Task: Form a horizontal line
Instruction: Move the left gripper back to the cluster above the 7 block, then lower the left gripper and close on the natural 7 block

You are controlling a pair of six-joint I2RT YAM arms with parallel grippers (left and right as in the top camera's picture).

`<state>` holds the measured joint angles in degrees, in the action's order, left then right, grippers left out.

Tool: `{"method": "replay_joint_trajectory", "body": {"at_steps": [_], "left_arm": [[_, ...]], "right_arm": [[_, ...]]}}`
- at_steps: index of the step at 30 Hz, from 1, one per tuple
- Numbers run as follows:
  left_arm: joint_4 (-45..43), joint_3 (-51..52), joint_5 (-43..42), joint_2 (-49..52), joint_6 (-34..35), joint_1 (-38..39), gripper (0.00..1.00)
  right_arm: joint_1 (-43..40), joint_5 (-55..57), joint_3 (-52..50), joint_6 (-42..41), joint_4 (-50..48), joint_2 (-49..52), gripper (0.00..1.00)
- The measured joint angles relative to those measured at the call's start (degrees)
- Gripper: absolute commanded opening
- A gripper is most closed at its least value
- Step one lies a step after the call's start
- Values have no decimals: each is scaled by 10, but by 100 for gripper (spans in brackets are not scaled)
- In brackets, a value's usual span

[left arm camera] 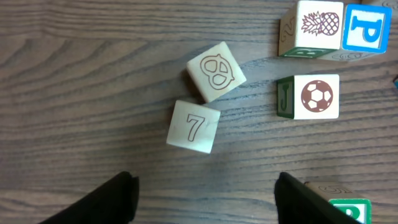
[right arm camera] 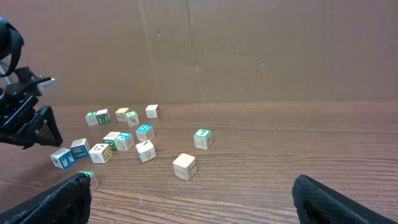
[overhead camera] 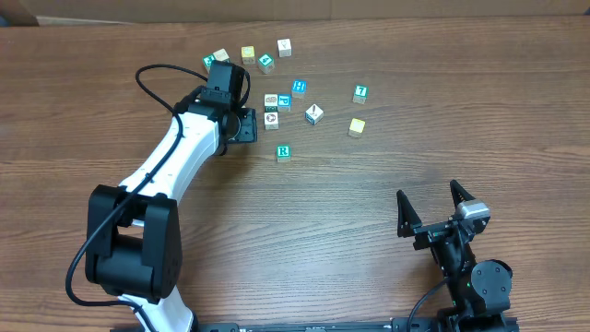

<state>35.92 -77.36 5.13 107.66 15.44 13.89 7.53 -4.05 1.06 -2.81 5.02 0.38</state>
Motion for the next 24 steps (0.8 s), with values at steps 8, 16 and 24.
{"method": "replay_joint_trajectory", "body": {"at_steps": [8, 16, 24], "left_arm": [[-21, 1, 0, 13, -30, 0, 100], [-23, 1, 0, 35, -39, -16, 100], [-50, 2, 0, 49, -51, -24, 95]], "right_arm": [[0, 0, 0, 0, 0, 0, 100], [0, 0, 0, 0, 0, 0, 100], [0, 0, 0, 0, 0, 0, 100]]}}
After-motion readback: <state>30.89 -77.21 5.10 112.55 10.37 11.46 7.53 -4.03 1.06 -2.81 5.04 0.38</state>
